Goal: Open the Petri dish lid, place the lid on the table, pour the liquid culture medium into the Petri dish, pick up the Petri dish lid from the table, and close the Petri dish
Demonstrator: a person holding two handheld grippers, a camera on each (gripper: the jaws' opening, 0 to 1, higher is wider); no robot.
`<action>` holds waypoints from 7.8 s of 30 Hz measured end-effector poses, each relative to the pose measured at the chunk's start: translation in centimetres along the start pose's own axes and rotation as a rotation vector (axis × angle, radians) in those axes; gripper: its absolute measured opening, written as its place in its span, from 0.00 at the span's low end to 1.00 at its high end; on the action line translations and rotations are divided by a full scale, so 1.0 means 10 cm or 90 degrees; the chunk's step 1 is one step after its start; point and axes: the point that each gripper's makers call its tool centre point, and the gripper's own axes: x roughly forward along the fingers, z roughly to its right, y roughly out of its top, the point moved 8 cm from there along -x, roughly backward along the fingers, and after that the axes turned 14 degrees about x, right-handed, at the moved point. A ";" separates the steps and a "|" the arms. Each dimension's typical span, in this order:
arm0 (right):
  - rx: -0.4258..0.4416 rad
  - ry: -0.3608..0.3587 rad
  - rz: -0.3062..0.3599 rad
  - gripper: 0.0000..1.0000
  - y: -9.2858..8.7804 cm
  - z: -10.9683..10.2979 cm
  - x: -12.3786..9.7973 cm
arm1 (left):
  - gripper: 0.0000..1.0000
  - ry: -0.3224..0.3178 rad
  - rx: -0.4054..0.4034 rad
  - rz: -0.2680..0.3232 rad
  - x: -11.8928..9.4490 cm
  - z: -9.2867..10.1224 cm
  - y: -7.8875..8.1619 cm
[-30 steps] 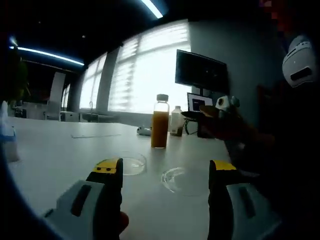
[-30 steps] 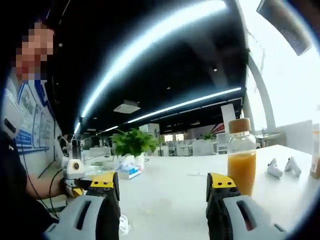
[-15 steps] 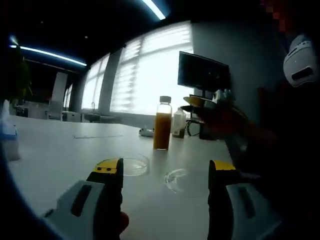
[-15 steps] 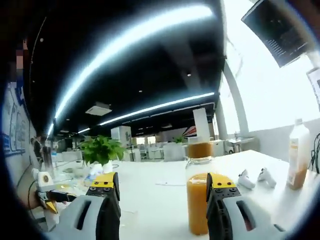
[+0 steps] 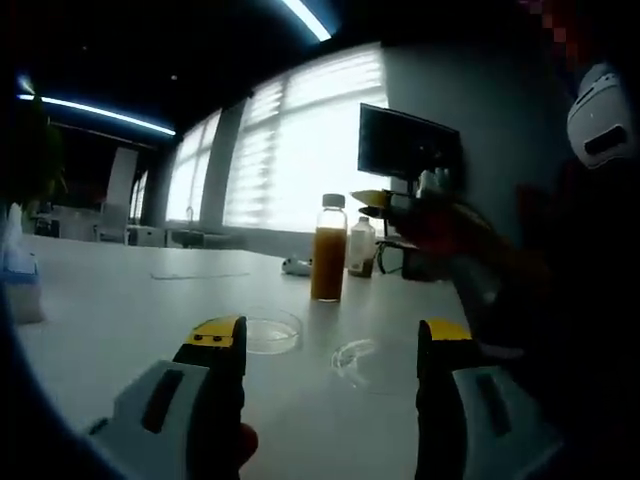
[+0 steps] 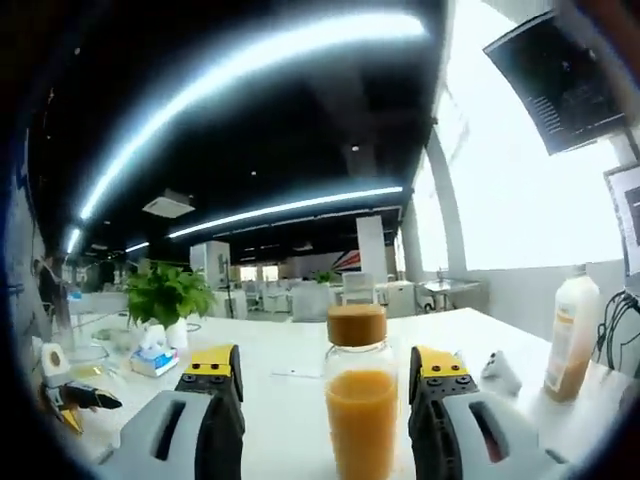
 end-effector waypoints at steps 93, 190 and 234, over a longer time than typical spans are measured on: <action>-0.106 -0.037 -0.021 0.28 0.24 0.01 0.51 | 0.61 -0.009 0.006 -0.004 0.00 0.03 0.00; -0.057 0.001 -0.203 0.28 -1.18 -0.08 -0.70 | 0.57 -0.012 0.001 -0.009 -0.01 0.06 0.00; -0.104 -0.003 -0.331 0.30 -1.57 0.01 -0.82 | 0.57 -0.014 0.001 -0.012 0.00 0.06 -0.02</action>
